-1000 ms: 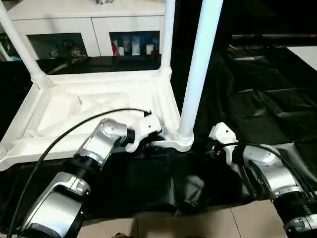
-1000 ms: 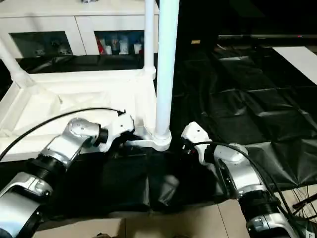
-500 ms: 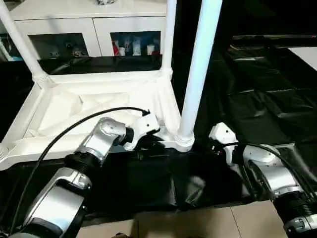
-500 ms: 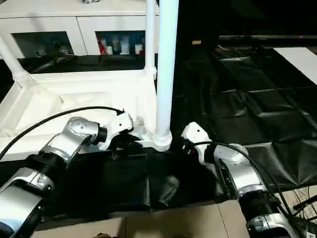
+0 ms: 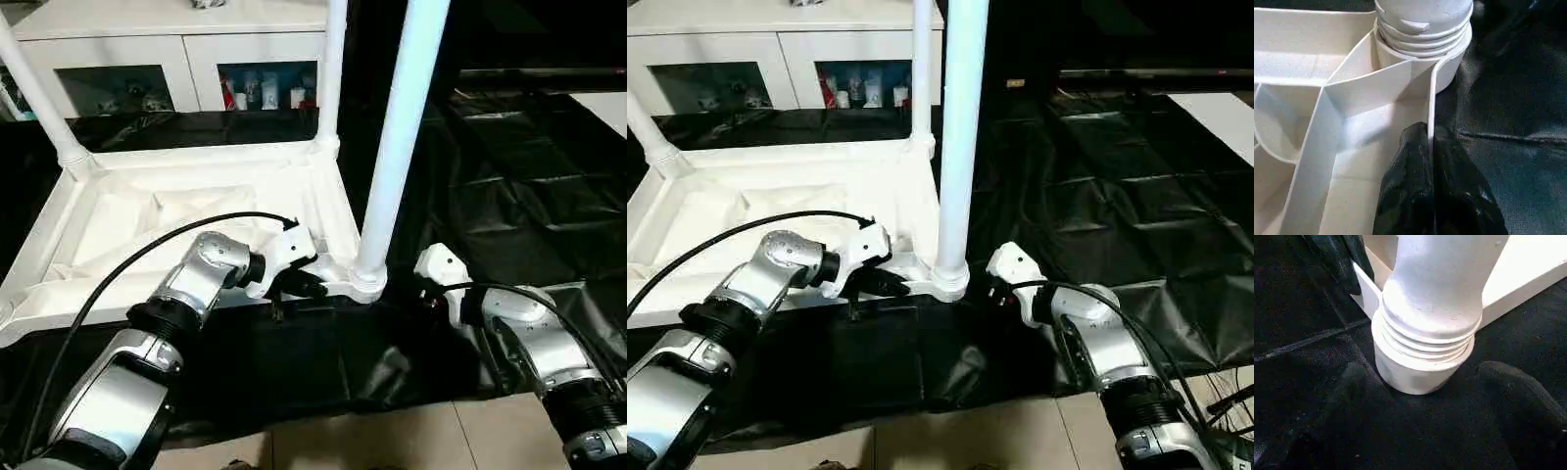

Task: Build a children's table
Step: Rotate table base, then rotate leg to tighten

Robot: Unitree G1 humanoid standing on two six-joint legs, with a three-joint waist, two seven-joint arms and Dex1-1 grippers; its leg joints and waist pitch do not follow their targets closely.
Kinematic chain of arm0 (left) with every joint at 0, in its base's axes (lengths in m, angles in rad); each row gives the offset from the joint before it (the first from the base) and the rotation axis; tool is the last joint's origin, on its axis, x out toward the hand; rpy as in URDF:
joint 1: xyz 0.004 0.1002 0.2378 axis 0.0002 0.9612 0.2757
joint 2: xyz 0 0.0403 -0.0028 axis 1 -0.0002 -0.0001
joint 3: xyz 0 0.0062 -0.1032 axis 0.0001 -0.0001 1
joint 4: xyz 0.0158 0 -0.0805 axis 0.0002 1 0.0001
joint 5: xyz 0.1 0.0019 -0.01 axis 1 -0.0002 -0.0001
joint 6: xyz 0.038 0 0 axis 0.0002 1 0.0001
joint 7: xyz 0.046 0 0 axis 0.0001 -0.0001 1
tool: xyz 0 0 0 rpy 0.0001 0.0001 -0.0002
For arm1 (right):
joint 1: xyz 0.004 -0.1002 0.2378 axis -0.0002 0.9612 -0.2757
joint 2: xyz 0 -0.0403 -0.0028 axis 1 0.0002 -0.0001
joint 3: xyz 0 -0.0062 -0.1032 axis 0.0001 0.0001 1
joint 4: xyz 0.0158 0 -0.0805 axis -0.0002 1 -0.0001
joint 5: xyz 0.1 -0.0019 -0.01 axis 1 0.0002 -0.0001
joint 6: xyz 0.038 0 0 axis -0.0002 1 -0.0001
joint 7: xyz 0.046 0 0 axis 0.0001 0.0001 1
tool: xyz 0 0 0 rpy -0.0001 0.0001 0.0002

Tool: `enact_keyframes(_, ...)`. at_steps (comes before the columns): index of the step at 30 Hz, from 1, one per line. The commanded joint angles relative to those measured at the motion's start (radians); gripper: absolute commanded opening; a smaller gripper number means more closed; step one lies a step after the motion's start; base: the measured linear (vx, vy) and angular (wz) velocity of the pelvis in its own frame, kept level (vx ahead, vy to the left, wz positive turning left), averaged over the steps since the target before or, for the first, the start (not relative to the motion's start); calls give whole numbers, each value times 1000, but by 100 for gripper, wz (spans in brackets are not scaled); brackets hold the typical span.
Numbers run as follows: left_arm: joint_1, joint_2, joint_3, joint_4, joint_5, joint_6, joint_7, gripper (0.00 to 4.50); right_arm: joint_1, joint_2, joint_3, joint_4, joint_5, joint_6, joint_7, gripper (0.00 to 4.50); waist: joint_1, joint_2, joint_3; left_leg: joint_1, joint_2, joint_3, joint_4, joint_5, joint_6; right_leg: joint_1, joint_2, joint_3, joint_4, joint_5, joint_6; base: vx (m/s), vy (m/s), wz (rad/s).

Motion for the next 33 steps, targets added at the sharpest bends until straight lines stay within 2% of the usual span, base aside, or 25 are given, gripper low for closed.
enact_keyframes(1,31,-14,39,-35,-26,71,68,1,8,9,-7,-36,20,5,-3,404,5,-6,-76,19,33,-15,-67,-203,87,58,-38,16,-54,-82,-305,0,0,0)
enact_keyframes(6,87,-24,41,-125,-25,146,104,1,16,14,-16,-49,30,16,-10,404,-3,-8,-74,16,31,-16,-68,-199,96,59,-38,16,-58,-101,-298,0,0,0)
enact_keyframes(8,103,-28,42,-151,-29,166,111,1,18,16,-16,-50,28,17,-14,404,-5,-8,-73,16,31,-17,-68,-209,95,58,-39,16,-61,-133,-291,0,0,0)
enact_keyframes(9,129,-37,44,-191,-35,200,124,1,19,20,-16,-45,27,17,-20,404,-7,-13,-73,15,32,-17,-69,-214,94,58,-39,16,-62,-152,-285,0,0,0)
enact_keyframes(10,138,-42,45,-205,-37,207,131,1,19,21,-15,-43,24,15,-23,404,-9,-11,-73,15,31,-17,-69,-213,94,56,-38,16,-63,-163,-279,0,0,0)
enact_keyframes(11,145,-45,45,-217,-37,216,137,1,19,22,-14,-41,23,15,-24,404,-11,-16,-72,15,31,-16,-69,-216,94,55,-37,16,-65,-171,-277,0,0,0)
enact_keyframes(12,161,-50,45,-249,-36,243,153,1,18,23,-11,-41,20,15,-28,404,-10,-14,-72,15,31,-17,-69,-217,93,55,-37,16,-64,-179,-274,0,0,0)
enact_keyframes(14,168,-52,37,-263,-28,233,164,1,12,24,-10,-37,15,12,-33,404,-12,-15,-72,15,30,-16,-69,-221,93,52,-36,17,-69,-215,-256,0,0,0)
enact_keyframes(19,177,-63,48,-302,-40,221,179,1,7,28,-19,-39,27,10,-34,404,-11,-15,-73,14,29,-16,-69,-216,97,51,-36,17,-69,-221,-243,0,0,0)
enact_keyframes(27,200,-75,58,-338,-59,174,179,1,9,39,-48,-39,60,12,-47,404,-9,-14,-77,12,29,-14,-65,-170,124,51,-35,16,-63,-150,-258,0,0,0)
enact_keyframes(29,217,-81,66,-348,-89,162,153,1,11,56,-64,-48,90,17,-45,404,-9,-16,-78,12,29,-14,-64,-168,128,51,-36,16,-63,-149,-258,0,0,0)
enact_keyframes(33,230,-76,60,-349,-82,161,148,1,7,69,-74,-54,112,14,-44,404,-8,-14,-77,14,31,-14,-66,-170,125,49,-36,16,-63,-164,-256,0,0,0)
